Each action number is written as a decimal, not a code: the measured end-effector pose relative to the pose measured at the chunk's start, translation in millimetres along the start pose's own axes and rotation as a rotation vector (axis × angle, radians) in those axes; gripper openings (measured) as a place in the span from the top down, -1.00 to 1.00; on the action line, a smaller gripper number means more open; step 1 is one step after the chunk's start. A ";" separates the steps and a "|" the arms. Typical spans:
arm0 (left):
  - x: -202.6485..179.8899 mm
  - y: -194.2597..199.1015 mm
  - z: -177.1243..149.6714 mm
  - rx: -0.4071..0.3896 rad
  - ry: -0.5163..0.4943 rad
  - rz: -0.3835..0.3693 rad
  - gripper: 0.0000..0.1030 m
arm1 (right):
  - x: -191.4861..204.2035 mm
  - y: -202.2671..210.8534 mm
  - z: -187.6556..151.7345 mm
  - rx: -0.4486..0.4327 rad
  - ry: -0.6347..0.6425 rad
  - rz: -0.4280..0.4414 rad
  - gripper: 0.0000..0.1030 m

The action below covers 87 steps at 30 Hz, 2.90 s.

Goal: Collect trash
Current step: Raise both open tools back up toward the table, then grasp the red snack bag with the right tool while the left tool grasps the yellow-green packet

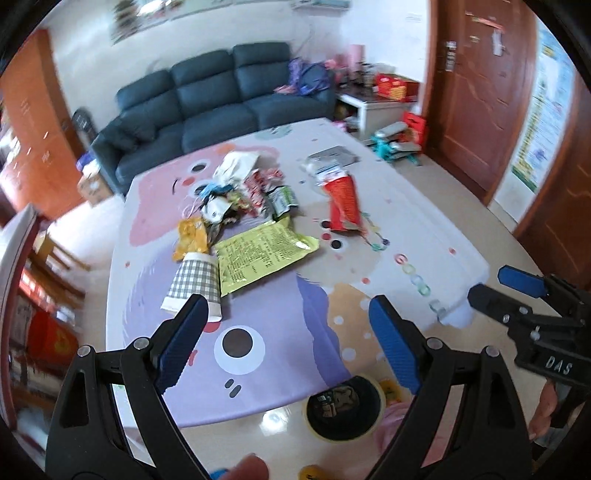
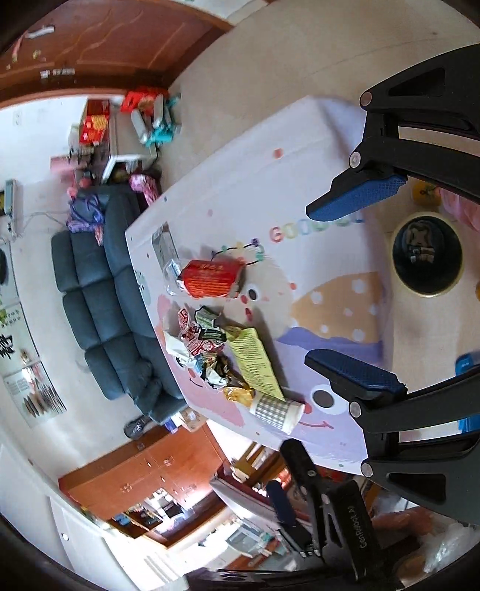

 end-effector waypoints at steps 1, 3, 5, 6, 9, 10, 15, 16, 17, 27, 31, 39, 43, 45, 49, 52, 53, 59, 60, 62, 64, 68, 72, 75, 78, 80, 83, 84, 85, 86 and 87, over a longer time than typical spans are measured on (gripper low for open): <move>1.9 -6.3 3.5 0.015 0.021 0.017 -0.69 | -5.6 -10.3 11.4 0.013 0.007 0.030 -0.42; 5.5 -19.8 11.5 0.039 0.055 0.054 -0.69 | -15.5 -29.8 29.1 0.043 0.019 0.073 -0.42; 9.5 -35.7 20.3 0.060 0.090 0.096 -0.69 | -24.6 -54.1 47.2 0.087 0.032 0.110 -0.42; 11.4 -43.8 24.5 0.076 0.114 0.108 -0.69 | -28.3 -66.8 57.0 0.111 0.042 0.129 -0.42; 17.7 -72.7 33.4 0.127 0.203 0.119 -0.69 | -33.4 -103.8 83.7 0.165 0.084 0.184 -0.42; 20.8 -82.7 36.0 0.146 0.243 0.127 -0.69 | -33.2 -116.2 91.3 0.181 0.094 0.197 -0.42; 31.2 -119.7 36.8 0.204 0.351 0.187 -0.69 | -32.1 -185.6 124.6 0.269 0.095 0.237 -0.44; 32.2 -125.7 34.7 0.216 0.357 0.204 -0.69 | -32.2 -200.0 128.3 0.284 0.087 0.229 -0.46; 32.6 -132.3 32.2 0.230 0.359 0.220 -0.69 | -31.8 -211.6 129.9 0.295 0.080 0.223 -0.46; 29.5 -162.3 5.6 0.303 0.371 0.296 -0.69 | -23.6 -289.1 127.8 0.400 0.086 0.225 -0.20; 31.5 -171.4 1.5 0.315 0.369 0.307 -0.69 | -16.3 -287.6 125.0 0.392 0.151 0.240 0.01; 42.3 -191.6 1.7 0.330 0.355 0.325 -0.69 | -35.2 -277.7 126.1 0.407 0.142 0.247 0.06; 36.8 -200.6 8.7 0.301 0.291 0.304 -0.69 | -46.2 -275.2 121.9 0.433 0.144 0.246 0.06; 32.3 -207.7 11.3 0.292 0.212 0.332 -0.69 | -49.7 -274.0 119.3 0.439 0.137 0.251 0.06; 22.1 -223.5 9.9 0.294 0.051 0.393 -0.69 | -52.6 -270.3 116.2 0.437 0.129 0.256 0.06; 19.6 -230.0 7.7 0.292 -0.010 0.426 -0.69 | -52.0 -268.3 113.7 0.431 0.136 0.252 0.06; 19.8 -230.4 6.8 0.290 -0.010 0.431 -0.69 | -53.1 -266.5 113.8 0.430 0.138 0.251 0.06; 40.7 -214.0 -7.6 0.308 0.214 0.373 -0.69 | -50.5 -266.7 113.0 0.436 0.160 0.248 0.06; 46.7 -210.1 -11.4 0.314 0.295 0.342 -0.69 | -49.6 -266.7 112.5 0.437 0.164 0.248 0.06; 58.6 -204.4 -16.8 0.315 0.449 0.283 -0.69 | -45.4 -268.7 112.2 0.440 0.171 0.247 0.06; 69.6 -200.1 -20.6 0.301 0.581 0.240 -0.68 | -40.7 -269.8 111.2 0.443 0.183 0.250 0.06; 88.1 -202.2 -23.6 0.266 0.795 0.161 -0.67 | -29.0 -271.9 108.1 0.448 0.212 0.255 0.06; 99.7 -213.5 -31.1 0.247 0.951 0.083 -0.59 | -17.4 -269.6 104.7 0.443 0.246 0.261 0.05; 108.1 -216.6 -33.5 0.195 1.035 0.060 -0.53 | -10.0 -269.1 101.8 0.441 0.272 0.262 0.05; 110.2 -220.6 -34.6 0.152 1.081 0.042 -0.52 | -5.2 -269.4 98.7 0.441 0.295 0.259 0.05; 111.9 -221.6 -33.4 0.122 1.101 0.035 -0.49 | -3.3 -270.8 96.7 0.444 0.303 0.259 0.05; 116.5 -228.0 -27.9 0.078 1.118 0.031 -0.44 | 1.0 -271.7 94.7 0.440 0.323 0.261 0.05; 117.8 -229.8 -25.8 0.061 1.121 0.036 -0.43 | 2.7 -272.1 94.3 0.438 0.330 0.262 0.05; 118.2 -231.8 -24.7 0.050 1.128 0.031 -0.42 | 4.5 -272.4 94.1 0.435 0.337 0.264 0.06; 119.9 -234.1 -22.5 0.036 1.135 0.030 -0.36 | 6.1 -272.5 93.8 0.432 0.343 0.265 0.06; 122.2 -234.8 -21.2 0.022 1.141 0.034 -0.36 | 7.5 -272.6 93.4 0.429 0.349 0.267 0.06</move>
Point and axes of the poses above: each gripper's, at about its wrist camera, not at the fingertips, and y roughly against the way its jaws point, x to its left, z to its top, the point moved 6 cm from there along -y, roughly the way its jaws point, and after that the axes turned 2 degrees about -z, right-handed, at the moved point
